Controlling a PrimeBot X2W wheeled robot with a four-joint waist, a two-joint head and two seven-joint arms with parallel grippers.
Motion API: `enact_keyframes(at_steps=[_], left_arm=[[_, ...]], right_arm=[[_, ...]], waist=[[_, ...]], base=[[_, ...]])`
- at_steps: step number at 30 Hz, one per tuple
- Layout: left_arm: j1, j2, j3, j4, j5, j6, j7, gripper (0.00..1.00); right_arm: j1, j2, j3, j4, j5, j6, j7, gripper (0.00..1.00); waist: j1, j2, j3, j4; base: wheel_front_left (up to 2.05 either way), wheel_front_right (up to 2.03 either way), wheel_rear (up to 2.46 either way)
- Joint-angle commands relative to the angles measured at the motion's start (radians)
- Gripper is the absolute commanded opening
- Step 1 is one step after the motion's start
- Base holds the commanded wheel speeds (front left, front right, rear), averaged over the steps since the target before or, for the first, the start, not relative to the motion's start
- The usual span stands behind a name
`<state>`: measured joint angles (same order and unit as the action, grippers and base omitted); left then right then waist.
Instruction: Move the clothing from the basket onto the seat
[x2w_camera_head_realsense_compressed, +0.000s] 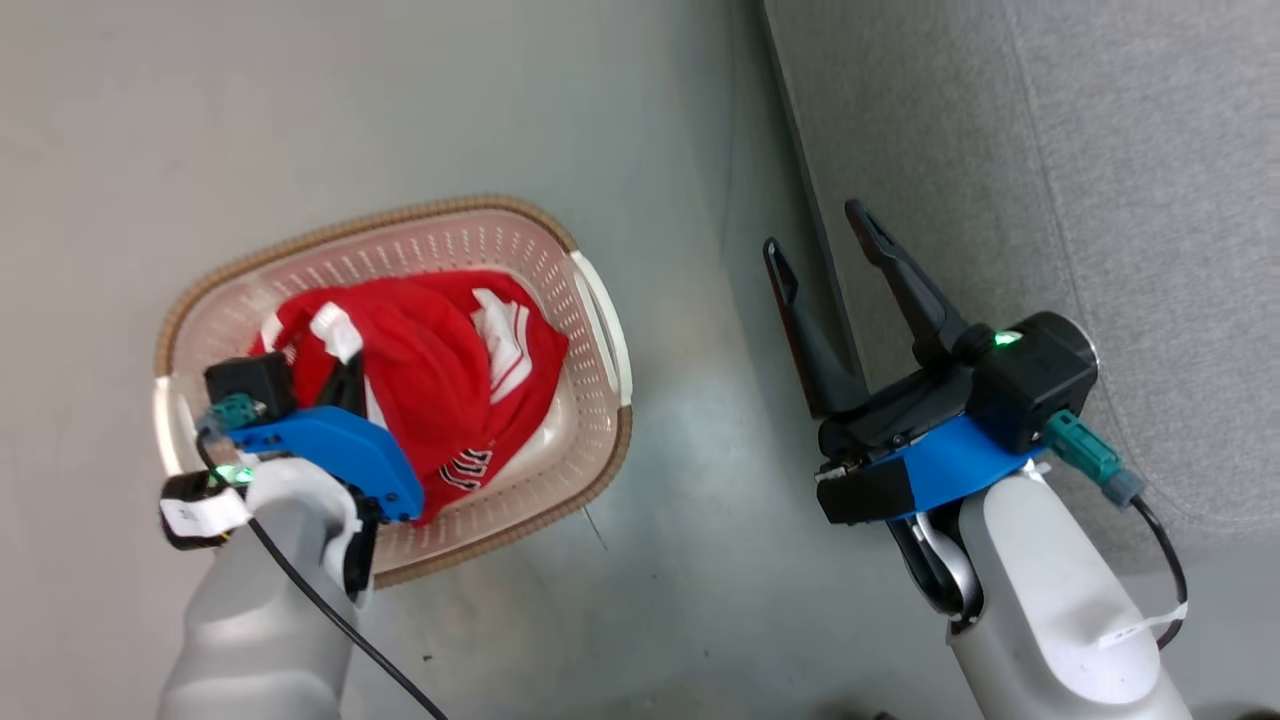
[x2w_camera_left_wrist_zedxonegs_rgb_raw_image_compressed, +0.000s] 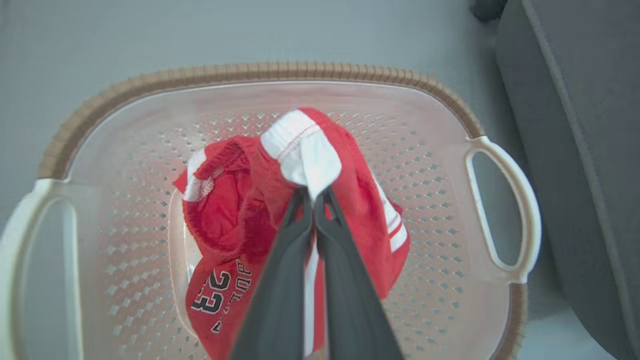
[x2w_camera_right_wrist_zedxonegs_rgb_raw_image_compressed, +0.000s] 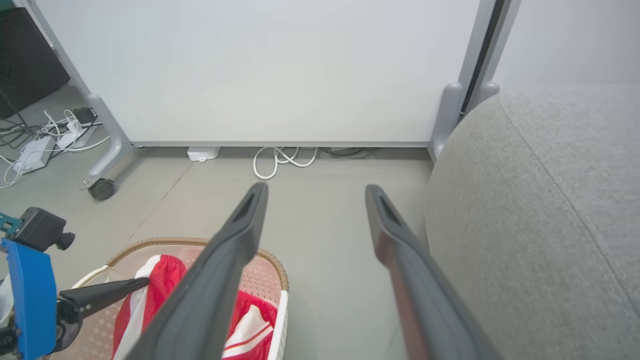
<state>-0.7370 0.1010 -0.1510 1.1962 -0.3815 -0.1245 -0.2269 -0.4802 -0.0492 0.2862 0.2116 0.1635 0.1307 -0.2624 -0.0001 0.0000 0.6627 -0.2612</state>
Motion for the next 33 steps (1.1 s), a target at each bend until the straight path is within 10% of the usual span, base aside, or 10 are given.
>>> enact_keyframes(at_steps=[1, 18, 33], left_arm=[[0.014, -0.011, -0.016, -0.011, -0.011, -0.008, -0.008, 0.0], [0.19, -0.05, -0.369, -0.264, -0.266, -0.009, 0.014, 0.0], [0.066, -0.05, -0.599, -0.398, -0.386, -0.009, 0.034, 0.0]], right_arm=[[0.023, -0.002, -0.004, 0.011, -0.008, 0.0, -0.004, 1.0], [0.213, -0.002, -0.023, 0.147, -0.054, 0.0, 0.0, 1.0], [0.303, -0.002, 0.0, 0.126, -0.05, 0.0, 0.052, 1.0]], waist=[[0.0001, 0.0, -0.089, 0.031], [0.0001, 0.0, -0.532, 0.14], [0.0001, 0.0, -0.694, 0.187]], base=[[0.0, 0.0, 0.0], [0.0, 0.0, 0.0], [0.0, 0.0, 0.0]])
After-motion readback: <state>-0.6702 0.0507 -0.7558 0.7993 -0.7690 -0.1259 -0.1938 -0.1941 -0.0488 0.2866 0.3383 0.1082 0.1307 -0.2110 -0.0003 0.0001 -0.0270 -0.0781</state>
